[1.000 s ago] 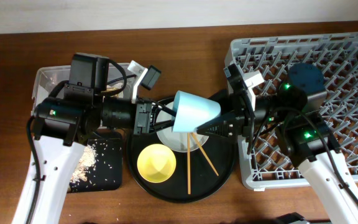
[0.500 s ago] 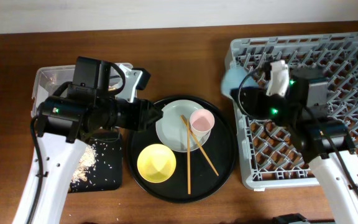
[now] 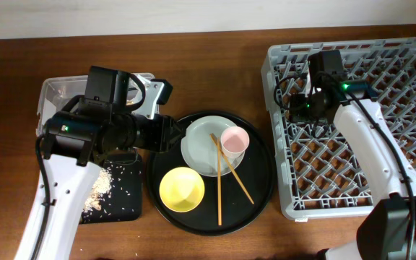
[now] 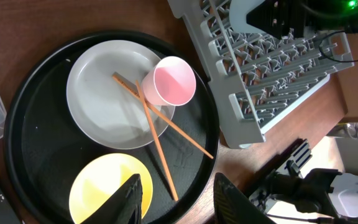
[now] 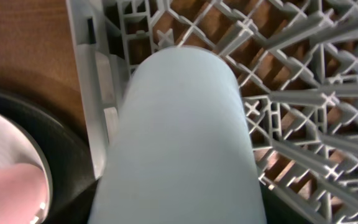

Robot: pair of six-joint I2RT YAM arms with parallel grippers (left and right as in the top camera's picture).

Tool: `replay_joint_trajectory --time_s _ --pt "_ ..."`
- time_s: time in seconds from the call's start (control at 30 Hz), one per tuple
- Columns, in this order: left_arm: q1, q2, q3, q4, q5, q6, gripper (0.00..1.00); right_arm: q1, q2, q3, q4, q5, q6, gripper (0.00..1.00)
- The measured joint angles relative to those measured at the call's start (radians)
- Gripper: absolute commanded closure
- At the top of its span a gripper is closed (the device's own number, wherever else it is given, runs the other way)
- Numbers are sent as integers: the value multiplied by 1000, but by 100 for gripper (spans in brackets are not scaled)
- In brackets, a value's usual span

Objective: Sort waste into correct bins and load items into the dishwasher rack
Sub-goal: 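Place the blue cup upside down in the rack with the right gripper, then lift the pink cup with the left gripper and pass it to the right gripper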

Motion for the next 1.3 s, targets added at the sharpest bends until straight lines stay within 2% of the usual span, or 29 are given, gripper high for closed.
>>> replay_joint_trajectory --time_s 0.07,0.3,0.43,0.47,0.5,0.53,0.67,0.77,0.8,0.87,0.93,1.07,1.2,1.3 --pt "0 0 0 0 -3 0 63 0 8 0 -2 2 -3 20" --pt "0 0 0 0 -6 0 64 0 13 27 -35 -33 -7 22" --pt "-10 17 0 10 -10 0 63 0 -13 207 -219 -119 -13 1" --pt "-35 45 -2 55 -13 -5 55 0 -29 212 -242 -127 -16 1" --pt "-77 85 -11 126 -16 -12 53 0 -34 213 -259 -134 -18 1" --pt "-147 166 -13 209 -32 -40 53 0 -34 213 -262 -136 -17 1" --pt "-241 382 -29 343 -98 -121 54 0 -34 213 -263 -138 -16 1" --pt "-280 501 -30 368 -135 -159 54 0 -34 213 -263 -138 -18 1" --pt "-282 521 -31 368 -145 -166 61 0 -34 213 -263 -138 -17 1" --pt "-296 532 -32 369 -182 -172 62 0 -34 213 -263 -138 -17 1" --pt "-317 563 -32 369 -231 -180 77 0 -34 213 -263 -138 -18 1" --pt "-323 592 -32 381 -269 -195 97 0 -34 213 -263 -138 -17 1" --pt "-323 592 -29 382 -280 -195 99 0 -34 213 -263 -138 -18 1" --pt "-323 583 39 347 -280 -195 99 0 -34 213 -263 -138 -18 1"
